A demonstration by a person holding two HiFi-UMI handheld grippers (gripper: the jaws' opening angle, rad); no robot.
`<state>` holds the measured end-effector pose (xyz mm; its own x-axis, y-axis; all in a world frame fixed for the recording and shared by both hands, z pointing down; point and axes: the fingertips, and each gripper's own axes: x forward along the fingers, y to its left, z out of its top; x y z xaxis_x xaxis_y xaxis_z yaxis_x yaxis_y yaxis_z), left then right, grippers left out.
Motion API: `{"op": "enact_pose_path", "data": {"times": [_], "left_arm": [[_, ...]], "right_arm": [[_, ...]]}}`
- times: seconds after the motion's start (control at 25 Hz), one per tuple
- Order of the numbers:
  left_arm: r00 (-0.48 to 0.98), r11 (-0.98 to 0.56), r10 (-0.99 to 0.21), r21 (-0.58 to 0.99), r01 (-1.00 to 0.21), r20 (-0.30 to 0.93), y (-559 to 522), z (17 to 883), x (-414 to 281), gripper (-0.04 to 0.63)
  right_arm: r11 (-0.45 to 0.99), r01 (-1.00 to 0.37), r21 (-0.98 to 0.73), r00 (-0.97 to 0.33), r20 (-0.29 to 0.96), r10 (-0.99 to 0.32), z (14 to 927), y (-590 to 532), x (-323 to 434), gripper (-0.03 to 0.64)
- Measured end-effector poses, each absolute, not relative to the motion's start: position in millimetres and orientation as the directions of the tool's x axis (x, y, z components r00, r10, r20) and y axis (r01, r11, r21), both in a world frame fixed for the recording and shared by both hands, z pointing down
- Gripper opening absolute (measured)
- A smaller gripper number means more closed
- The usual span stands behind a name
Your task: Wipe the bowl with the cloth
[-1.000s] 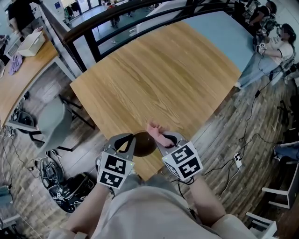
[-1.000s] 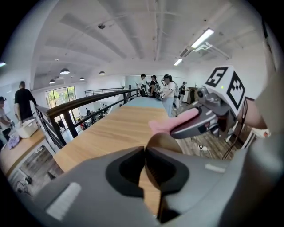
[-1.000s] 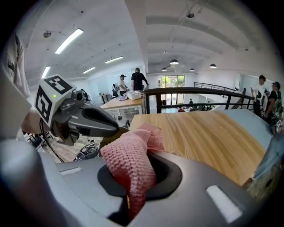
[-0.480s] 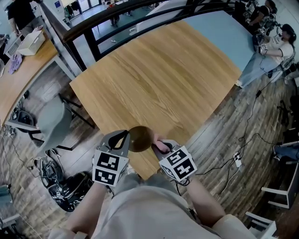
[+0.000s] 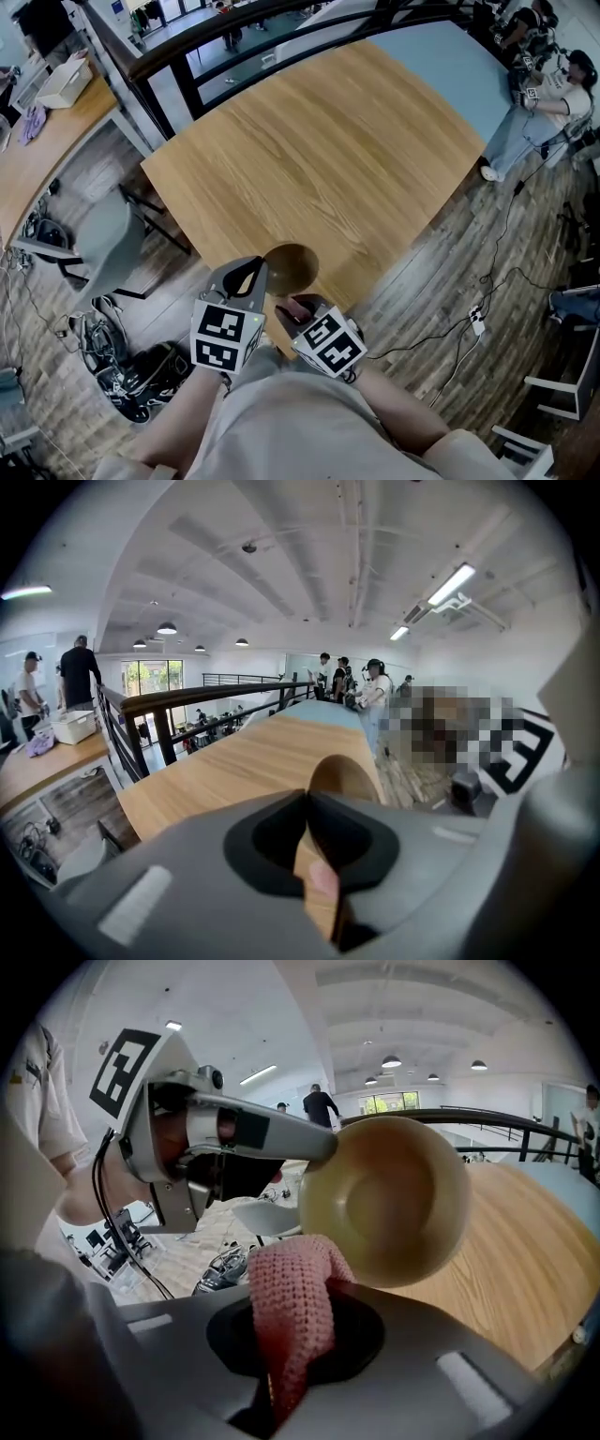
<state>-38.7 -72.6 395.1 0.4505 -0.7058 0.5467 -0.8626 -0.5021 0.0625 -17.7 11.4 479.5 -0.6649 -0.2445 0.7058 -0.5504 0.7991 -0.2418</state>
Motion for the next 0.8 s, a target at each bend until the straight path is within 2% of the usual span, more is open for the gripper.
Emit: {"op": "enact_pose_path", "data": {"times": [0.32,0.8], "left_arm": [[0.464,-0.485,-0.702,0.115,-0.867,0.54,-66.4,395.9,-28.1,0.011],[0.448,-0.416,-0.698,0.194,-0.889,0.558,-64.0,402.1,-56.5,0.006]], "right_arm": [[0.797,-0.536,-0.278,-0.711,0.657,-0.249,470.4,11.1,-39.6,0.026],[0.723,-0.641,-0.258,-0.646,0.69,-0.327,483.4,-4.8,12.7,0.026]]}}
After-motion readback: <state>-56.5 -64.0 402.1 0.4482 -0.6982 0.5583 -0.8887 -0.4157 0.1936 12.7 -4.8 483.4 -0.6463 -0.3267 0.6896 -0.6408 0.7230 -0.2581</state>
